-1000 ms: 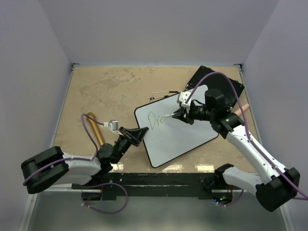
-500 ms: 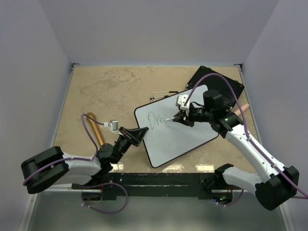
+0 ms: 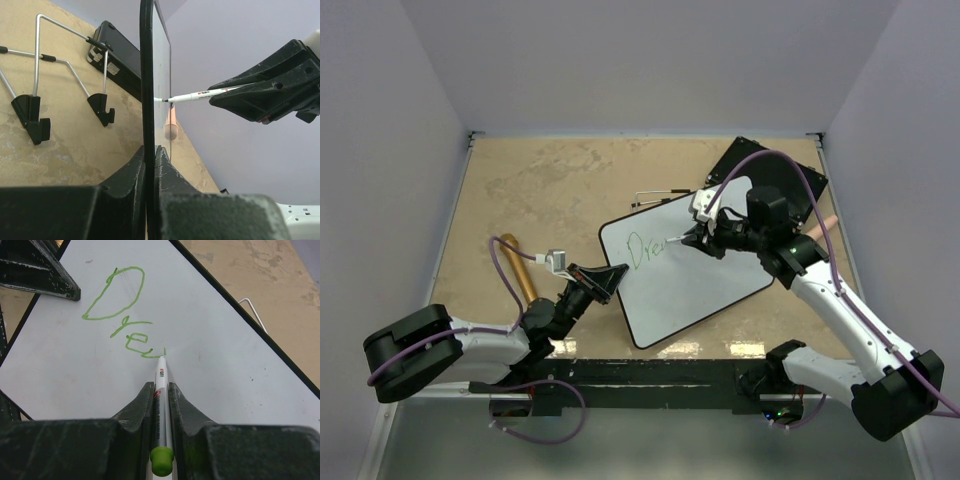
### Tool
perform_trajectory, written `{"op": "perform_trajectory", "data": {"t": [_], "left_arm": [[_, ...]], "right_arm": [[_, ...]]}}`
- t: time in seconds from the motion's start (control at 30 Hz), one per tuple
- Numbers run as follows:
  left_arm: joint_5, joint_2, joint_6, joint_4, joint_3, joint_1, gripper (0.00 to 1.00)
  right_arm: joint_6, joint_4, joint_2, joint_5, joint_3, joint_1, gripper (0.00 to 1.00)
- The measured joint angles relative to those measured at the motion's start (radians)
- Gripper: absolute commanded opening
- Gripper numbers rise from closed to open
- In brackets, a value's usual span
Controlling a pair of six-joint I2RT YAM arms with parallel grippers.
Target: Write a sentence on the whiteboard
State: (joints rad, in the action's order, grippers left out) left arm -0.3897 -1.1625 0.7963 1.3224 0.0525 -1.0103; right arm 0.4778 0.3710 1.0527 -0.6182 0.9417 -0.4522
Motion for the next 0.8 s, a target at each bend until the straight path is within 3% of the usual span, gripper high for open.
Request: {"op": "perform_trajectory", "data": {"t": [0.8], "left_arm": [[0.000,0.001,0.000,0.000,0.000,0.000,0.00]], "right_arm": [[-0.019,-0.037,0.007,-0.004,-0.001,0.001,0.00]]}}
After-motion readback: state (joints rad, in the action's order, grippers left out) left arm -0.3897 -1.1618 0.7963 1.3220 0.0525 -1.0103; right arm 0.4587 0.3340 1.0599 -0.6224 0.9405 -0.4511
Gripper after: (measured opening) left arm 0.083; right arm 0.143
